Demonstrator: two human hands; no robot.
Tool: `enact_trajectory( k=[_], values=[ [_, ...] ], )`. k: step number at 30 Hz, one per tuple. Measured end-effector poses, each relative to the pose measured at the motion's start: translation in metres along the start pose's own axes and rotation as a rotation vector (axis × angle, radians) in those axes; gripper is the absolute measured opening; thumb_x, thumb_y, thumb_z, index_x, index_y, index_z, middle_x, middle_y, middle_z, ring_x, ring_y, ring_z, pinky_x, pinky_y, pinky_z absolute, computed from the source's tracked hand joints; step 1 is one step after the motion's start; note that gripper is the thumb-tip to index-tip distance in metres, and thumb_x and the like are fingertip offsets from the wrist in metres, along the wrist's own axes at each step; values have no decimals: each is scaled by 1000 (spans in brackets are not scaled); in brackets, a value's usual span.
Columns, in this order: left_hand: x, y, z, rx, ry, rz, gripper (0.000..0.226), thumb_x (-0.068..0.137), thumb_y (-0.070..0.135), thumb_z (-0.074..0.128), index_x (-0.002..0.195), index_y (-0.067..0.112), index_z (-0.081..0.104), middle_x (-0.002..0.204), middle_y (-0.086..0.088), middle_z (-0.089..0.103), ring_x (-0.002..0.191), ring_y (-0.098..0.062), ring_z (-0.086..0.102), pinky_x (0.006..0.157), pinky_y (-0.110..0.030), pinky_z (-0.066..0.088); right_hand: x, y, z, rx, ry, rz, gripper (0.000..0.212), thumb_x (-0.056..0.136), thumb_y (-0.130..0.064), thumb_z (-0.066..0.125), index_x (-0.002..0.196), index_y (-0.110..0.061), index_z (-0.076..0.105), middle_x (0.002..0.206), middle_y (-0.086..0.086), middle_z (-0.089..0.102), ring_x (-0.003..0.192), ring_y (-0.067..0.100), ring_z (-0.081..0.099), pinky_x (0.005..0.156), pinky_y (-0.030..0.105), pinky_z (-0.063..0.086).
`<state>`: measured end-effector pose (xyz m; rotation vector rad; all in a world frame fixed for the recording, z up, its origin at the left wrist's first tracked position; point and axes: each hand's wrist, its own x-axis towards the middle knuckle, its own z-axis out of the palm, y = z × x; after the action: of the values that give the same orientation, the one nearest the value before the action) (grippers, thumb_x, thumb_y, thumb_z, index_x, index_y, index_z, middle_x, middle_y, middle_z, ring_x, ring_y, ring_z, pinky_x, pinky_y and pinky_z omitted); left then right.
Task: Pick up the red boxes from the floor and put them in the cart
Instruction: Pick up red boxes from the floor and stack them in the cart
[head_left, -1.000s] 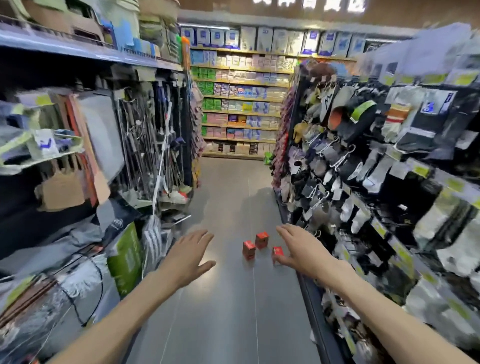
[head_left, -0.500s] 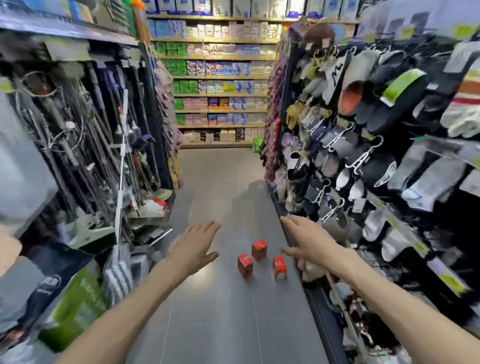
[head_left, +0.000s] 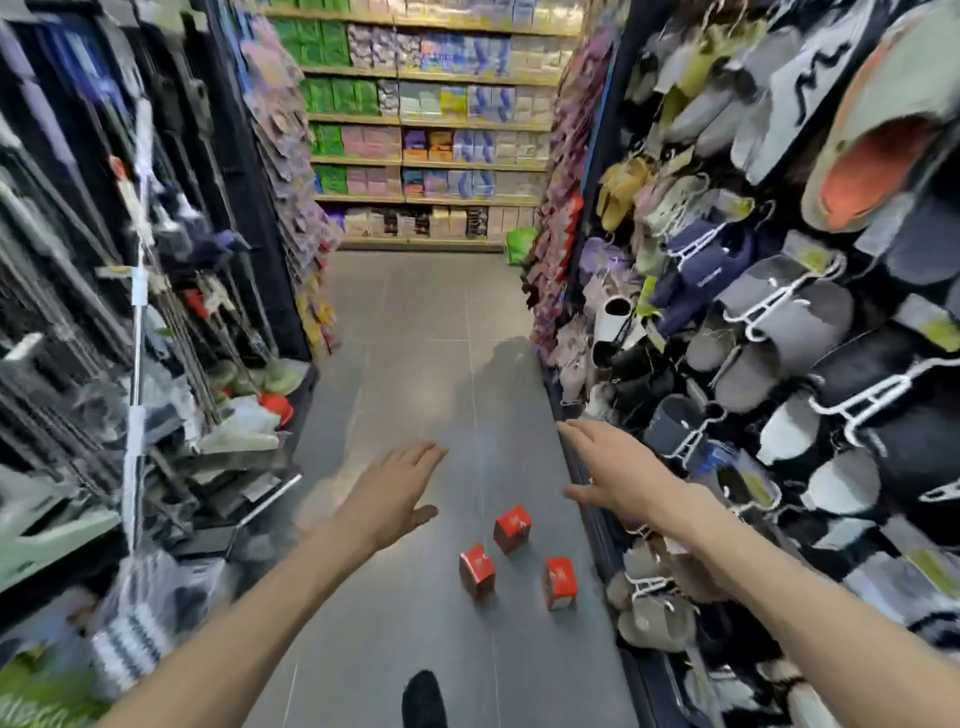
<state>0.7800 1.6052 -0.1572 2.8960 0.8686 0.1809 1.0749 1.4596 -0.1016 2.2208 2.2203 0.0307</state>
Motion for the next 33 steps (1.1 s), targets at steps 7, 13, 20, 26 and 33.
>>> enact_trajectory(
  k=[7, 13, 20, 26, 33],
  values=[
    [155, -103, 108, -104, -147, 19, 89, 74, 32, 82, 147, 10, 37, 149, -15, 43, 134, -35, 44, 109, -43, 38, 160, 80, 95, 114, -115, 56, 98, 73, -47, 80, 149, -6, 34, 147, 13, 44, 134, 29, 43, 113, 34, 33],
    [248, -164, 209, -155, -306, 15, 89, 77, 24, 80, 150, 11, 31, 153, -15, 37, 139, -34, 37, 114, -44, 33, 255, 142, 194, 200, -224, 109, 96, 68, -37, 87, 143, 0, 41, 139, 19, 50, 126, 37, 50, 108, 41, 41],
    [306, -194, 376, -226, -478, -7, 99, 65, 7, 84, 149, 12, 32, 152, -15, 39, 138, -36, 39, 111, -46, 34, 326, 202, 352, 233, -333, 71, 93, 67, -28, 89, 142, 0, 42, 139, 22, 50, 125, 39, 51, 105, 45, 45],
    [309, -208, 567, -252, -550, -40, 101, 67, 1, 78, 152, 14, 26, 157, -12, 31, 144, -33, 28, 115, -47, 30, 367, 236, 540, 232, -446, 6, 95, 73, -28, 84, 149, -6, 32, 150, 16, 38, 132, 36, 44, 108, 48, 41],
    [283, -196, 796, -51, -614, 168, 103, 71, 2, 67, 156, 18, 12, 164, -11, 14, 149, -34, 15, 118, -48, 22, 371, 242, 740, 269, -490, -61, 95, 77, -29, 82, 152, -10, 27, 154, 13, 34, 135, 33, 40, 110, 46, 38]
  ],
)
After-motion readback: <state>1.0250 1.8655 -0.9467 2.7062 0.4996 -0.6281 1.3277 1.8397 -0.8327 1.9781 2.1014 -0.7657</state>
